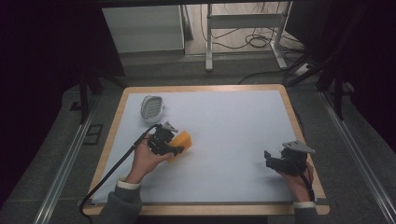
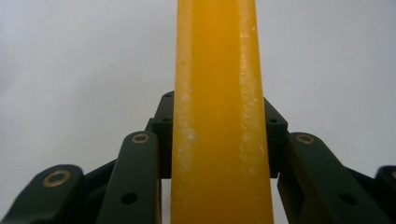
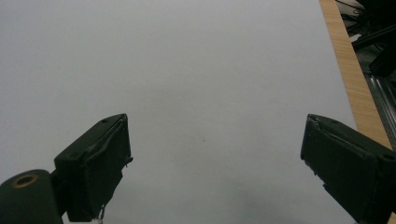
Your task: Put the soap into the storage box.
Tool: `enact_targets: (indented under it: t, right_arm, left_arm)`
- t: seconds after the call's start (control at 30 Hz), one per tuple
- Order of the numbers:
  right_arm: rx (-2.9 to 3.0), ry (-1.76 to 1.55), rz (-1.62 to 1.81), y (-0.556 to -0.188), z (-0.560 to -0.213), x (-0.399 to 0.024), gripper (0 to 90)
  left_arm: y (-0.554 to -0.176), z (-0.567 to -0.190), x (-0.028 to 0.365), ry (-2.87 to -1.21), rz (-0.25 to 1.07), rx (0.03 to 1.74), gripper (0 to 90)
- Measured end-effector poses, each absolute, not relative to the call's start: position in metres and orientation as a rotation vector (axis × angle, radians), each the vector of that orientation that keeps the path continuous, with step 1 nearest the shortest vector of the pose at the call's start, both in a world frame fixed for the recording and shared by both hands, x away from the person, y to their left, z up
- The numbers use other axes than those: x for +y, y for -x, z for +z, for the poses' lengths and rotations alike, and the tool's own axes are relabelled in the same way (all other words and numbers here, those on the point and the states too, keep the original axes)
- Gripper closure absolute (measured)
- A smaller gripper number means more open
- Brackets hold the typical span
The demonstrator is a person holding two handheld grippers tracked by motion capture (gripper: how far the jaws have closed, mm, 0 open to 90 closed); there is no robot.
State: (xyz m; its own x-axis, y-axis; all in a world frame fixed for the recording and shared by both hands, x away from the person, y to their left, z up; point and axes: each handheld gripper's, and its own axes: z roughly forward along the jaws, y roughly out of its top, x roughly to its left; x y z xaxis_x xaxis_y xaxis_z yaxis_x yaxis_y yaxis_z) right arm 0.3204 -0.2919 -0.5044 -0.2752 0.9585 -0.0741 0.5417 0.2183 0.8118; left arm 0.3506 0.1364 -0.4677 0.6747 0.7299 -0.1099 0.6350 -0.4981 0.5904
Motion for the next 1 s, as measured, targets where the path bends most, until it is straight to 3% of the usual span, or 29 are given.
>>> enact_targets:
  t: [1.0]
  right_arm:
    - [1.896, -1.401, 0.916, -0.321, -0.505, -0.294, 8.5]
  left_arm:
    - [-0.382, -0.438, 0.149, -2.239, 0.240, 1.086, 61.3]
